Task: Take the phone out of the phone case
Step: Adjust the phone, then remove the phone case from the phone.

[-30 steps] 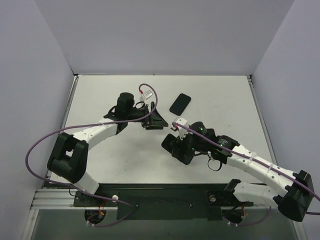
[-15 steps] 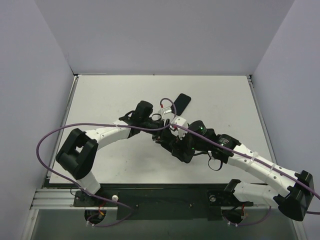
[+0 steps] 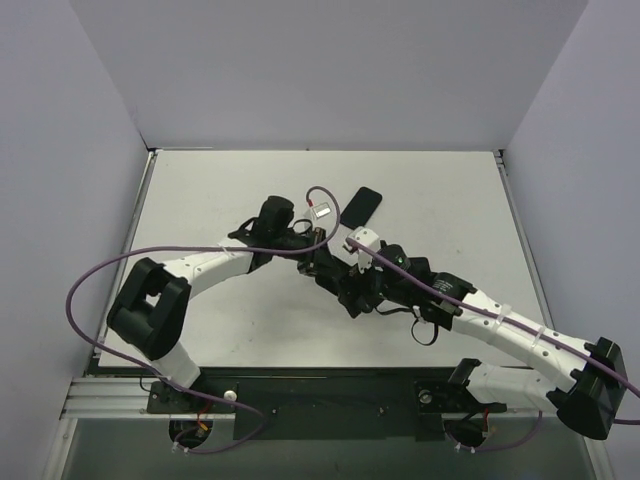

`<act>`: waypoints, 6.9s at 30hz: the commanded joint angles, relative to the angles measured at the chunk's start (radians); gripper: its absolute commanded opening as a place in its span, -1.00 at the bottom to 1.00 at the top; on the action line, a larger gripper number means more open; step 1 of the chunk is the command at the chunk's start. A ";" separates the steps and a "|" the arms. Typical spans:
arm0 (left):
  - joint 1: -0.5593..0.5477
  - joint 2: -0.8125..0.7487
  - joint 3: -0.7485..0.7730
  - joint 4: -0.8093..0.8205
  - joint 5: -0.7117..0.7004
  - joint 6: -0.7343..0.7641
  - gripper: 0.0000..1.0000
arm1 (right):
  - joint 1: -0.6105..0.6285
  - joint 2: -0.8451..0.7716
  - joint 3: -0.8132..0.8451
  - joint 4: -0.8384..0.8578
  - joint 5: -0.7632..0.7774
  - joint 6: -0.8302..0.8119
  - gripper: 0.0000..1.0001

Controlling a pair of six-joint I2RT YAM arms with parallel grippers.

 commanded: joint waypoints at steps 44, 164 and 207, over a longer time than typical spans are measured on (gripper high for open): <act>-0.154 -0.778 -0.726 1.003 -1.044 -0.500 -1.00 | -0.218 -0.045 -0.420 1.368 -0.253 1.156 -0.18; 0.002 -0.695 -0.348 0.764 -0.220 -0.347 0.61 | -0.393 0.075 0.003 1.354 -0.656 1.274 -1.00; -0.096 -0.643 -0.354 1.238 -0.225 -0.284 -1.00 | -0.345 0.252 -0.040 1.811 -0.611 1.846 -1.00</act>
